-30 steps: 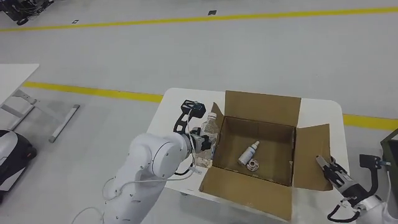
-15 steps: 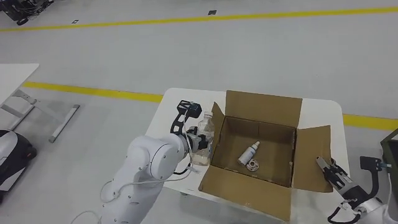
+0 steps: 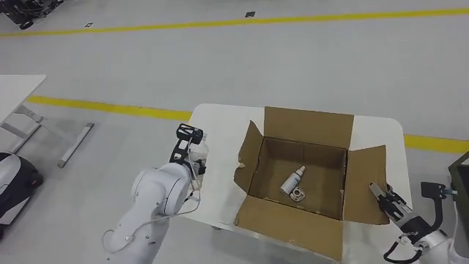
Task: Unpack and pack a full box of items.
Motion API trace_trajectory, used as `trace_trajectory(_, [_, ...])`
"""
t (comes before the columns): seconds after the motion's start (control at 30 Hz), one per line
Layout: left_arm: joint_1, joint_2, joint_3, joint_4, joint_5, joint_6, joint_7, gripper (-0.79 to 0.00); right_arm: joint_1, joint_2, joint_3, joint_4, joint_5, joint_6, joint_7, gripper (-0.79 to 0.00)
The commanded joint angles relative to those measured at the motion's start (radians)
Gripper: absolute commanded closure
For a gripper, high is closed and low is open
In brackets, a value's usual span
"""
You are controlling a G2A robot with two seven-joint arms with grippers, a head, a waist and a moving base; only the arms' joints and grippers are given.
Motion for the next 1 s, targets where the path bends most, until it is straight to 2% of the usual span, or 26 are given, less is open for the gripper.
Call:
trace_trajectory(0.0, [0.012,0.000,0.024,0.037,0.045,-0.003,0.032,0.000,0.000,0.000,0.000,0.001,0.000,0.000,-0.001,0.000])
trace_trajectory(0.2, [0.004,-0.007,0.078,0.204,0.049,0.035,0.089,0.000,-0.001,0.001,0.000,0.002,-0.001,-0.001,0.004,0.000])
trace_trajectory(0.4, [-0.028,-0.013,0.111,0.377,-0.009,0.010,0.169,0.000,-0.002,0.003,0.004,0.000,-0.001,-0.003,0.008,0.000])
trace_trajectory(0.53, [-0.079,-0.014,0.113,0.497,-0.074,-0.036,0.163,0.000,-0.004,0.004,0.010,-0.005,-0.001,-0.006,0.011,0.000])
trace_trajectory(0.73, [-0.127,-0.010,0.101,0.595,-0.124,-0.101,0.181,0.000,-0.012,0.007,0.024,-0.002,0.001,-0.014,0.013,0.000])
trace_trajectory(0.97, [-0.169,-0.014,0.146,0.678,-0.113,-0.098,0.233,0.000,-0.018,0.008,0.026,-0.002,0.004,-0.019,0.010,0.000])
